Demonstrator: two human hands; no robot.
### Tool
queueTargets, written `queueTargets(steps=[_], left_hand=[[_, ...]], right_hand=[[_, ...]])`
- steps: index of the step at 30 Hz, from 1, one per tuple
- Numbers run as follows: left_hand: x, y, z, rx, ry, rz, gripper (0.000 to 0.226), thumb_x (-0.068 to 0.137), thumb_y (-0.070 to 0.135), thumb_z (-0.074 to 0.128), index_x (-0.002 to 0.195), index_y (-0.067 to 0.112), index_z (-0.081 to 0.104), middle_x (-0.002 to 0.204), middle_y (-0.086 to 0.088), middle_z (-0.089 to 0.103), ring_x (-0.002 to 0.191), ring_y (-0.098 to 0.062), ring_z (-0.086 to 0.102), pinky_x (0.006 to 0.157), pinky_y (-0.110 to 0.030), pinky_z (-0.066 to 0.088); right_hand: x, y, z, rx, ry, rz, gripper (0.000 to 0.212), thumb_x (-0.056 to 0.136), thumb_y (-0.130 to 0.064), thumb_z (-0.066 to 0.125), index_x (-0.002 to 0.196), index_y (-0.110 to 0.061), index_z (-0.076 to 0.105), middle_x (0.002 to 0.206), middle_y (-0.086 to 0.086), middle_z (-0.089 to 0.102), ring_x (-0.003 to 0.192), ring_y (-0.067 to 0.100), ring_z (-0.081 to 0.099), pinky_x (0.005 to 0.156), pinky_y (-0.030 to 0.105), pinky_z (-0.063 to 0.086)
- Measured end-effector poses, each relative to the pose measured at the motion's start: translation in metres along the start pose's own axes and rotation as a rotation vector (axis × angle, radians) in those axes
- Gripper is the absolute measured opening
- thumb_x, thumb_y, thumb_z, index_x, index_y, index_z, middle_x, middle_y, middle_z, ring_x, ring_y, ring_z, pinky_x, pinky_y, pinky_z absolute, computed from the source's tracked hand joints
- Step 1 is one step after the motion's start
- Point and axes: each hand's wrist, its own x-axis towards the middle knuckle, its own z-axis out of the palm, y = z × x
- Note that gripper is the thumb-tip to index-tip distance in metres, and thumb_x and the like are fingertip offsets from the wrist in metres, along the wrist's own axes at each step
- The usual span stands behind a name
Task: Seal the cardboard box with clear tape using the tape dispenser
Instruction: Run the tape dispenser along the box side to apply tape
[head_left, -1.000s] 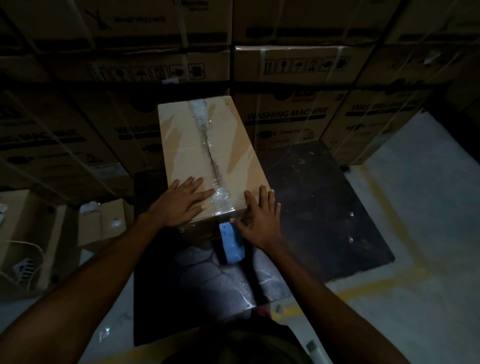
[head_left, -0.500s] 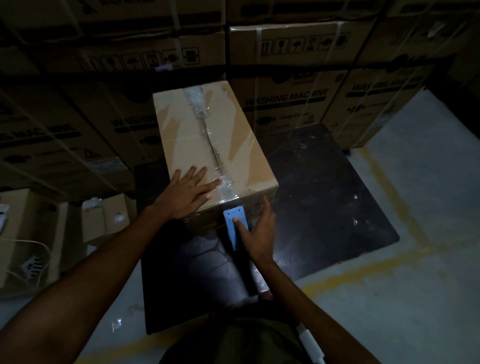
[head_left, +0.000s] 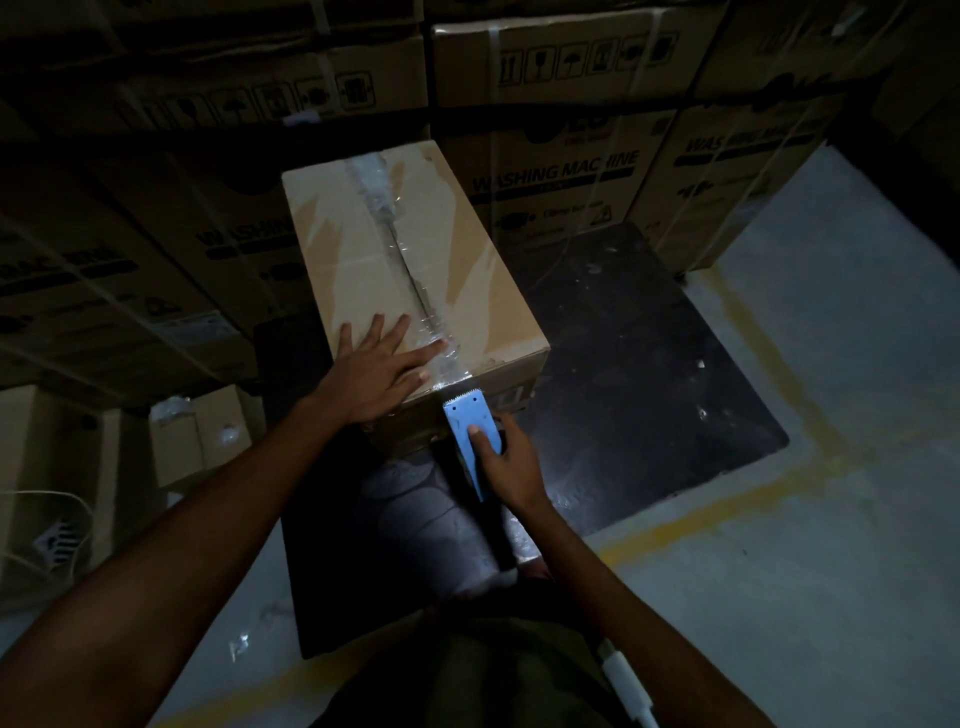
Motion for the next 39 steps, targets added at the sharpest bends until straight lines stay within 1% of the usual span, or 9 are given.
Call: queueTargets(steps=[6, 9, 14, 20, 26, 29, 32, 37, 39], left_hand=[[0.000, 0.003, 0.001, -0.010, 0.027, -0.018, 0.055, 0.104, 0.067, 0.013, 0.159, 0.067, 0.007, 0.180, -0.009, 0.003, 0.163, -0.045, 0.000, 0.123, -0.075, 0.000], [0.000, 0.004, 0.003, -0.003, 0.044, -0.012, 0.054, 0.106, 0.065, 0.016, 0.159, 0.065, 0.007, 0.179, -0.010, 0.004, 0.163, -0.046, 0.001, 0.123, -0.076, 0.000], [0.000, 0.005, 0.006, -0.011, 0.067, -0.011, 0.052, 0.108, 0.063, 0.018, 0.159, 0.066, 0.008, 0.179, -0.011, 0.005, 0.163, -0.047, 0.003, 0.122, -0.076, -0.001], [-0.001, 0.004, 0.007, 0.000, 0.075, -0.011, 0.053, 0.108, 0.063, 0.017, 0.160, 0.064, 0.009, 0.179, -0.011, 0.005, 0.163, -0.047, 0.002, 0.122, -0.076, 0.000], [-0.002, 0.004, 0.008, 0.005, 0.078, -0.008, 0.055, 0.106, 0.065, 0.014, 0.160, 0.064, 0.008, 0.179, -0.010, 0.005, 0.163, -0.047, 0.002, 0.122, -0.076, 0.001], [-0.002, 0.004, 0.007, 0.015, 0.075, -0.010, 0.058, 0.102, 0.068, 0.008, 0.160, 0.064, 0.006, 0.179, -0.010, 0.005, 0.163, -0.047, 0.002, 0.122, -0.076, 0.002], [-0.002, 0.004, 0.008, 0.011, 0.076, -0.011, 0.059, 0.101, 0.069, 0.006, 0.160, 0.064, 0.006, 0.179, -0.011, 0.005, 0.163, -0.047, 0.002, 0.122, -0.076, 0.001], [-0.001, 0.003, 0.009, 0.015, 0.083, -0.009, 0.054, 0.105, 0.066, 0.013, 0.158, 0.067, 0.002, 0.179, -0.011, 0.006, 0.163, -0.047, 0.003, 0.122, -0.077, 0.002], [-0.001, 0.004, 0.008, 0.010, 0.076, -0.013, 0.054, 0.105, 0.065, 0.014, 0.157, 0.068, 0.002, 0.179, -0.011, 0.006, 0.163, -0.047, 0.003, 0.122, -0.076, 0.002]], right_hand=[[-0.004, -0.009, 0.007, -0.055, 0.102, 0.061, 0.061, 0.081, -0.069, 0.057, 0.124, -0.027, 0.067, 0.110, -0.004, 0.077, 0.102, 0.019, 0.072, 0.092, 0.041, 0.059], [-0.002, -0.018, 0.008, -0.040, 0.097, 0.088, 0.057, 0.080, -0.067, 0.055, 0.115, -0.024, 0.071, 0.101, -0.003, 0.078, 0.095, 0.020, 0.074, 0.088, 0.044, 0.061], [0.002, -0.024, 0.014, 0.018, 0.089, 0.157, 0.038, 0.090, -0.051, 0.063, 0.107, -0.019, 0.074, 0.096, 0.001, 0.078, 0.090, 0.022, 0.075, 0.083, 0.042, 0.062], [0.006, -0.025, 0.013, 0.082, 0.093, 0.240, 0.026, 0.090, -0.050, 0.066, 0.099, -0.027, 0.074, 0.096, 0.000, 0.077, 0.088, 0.021, 0.074, 0.084, 0.043, 0.063], [0.004, -0.027, 0.015, 0.166, 0.102, 0.311, 0.023, 0.090, -0.048, 0.070, 0.084, -0.026, 0.071, 0.085, -0.005, 0.074, 0.084, 0.021, 0.074, 0.082, 0.043, 0.064], [0.002, -0.029, 0.015, 0.148, 0.090, 0.331, 0.026, 0.091, -0.051, 0.068, 0.093, -0.026, 0.072, 0.090, -0.003, 0.075, 0.083, 0.018, 0.073, 0.079, 0.039, 0.063], [0.001, -0.031, 0.013, 0.153, 0.077, 0.321, 0.025, 0.092, -0.050, 0.068, 0.094, -0.025, 0.072, 0.089, -0.003, 0.075, 0.082, 0.018, 0.073, 0.077, 0.037, 0.062], [0.004, -0.031, 0.011, 0.262, 0.046, 0.410, 0.026, 0.093, -0.041, 0.072, 0.076, -0.021, 0.068, 0.088, 0.004, 0.076, 0.083, 0.024, 0.074, 0.083, 0.043, 0.064], [0.002, -0.017, 0.015, 0.198, 0.046, 0.427, 0.030, 0.090, -0.044, 0.074, 0.076, -0.018, 0.071, 0.094, 0.008, 0.079, 0.086, 0.026, 0.077, 0.086, 0.046, 0.064]])
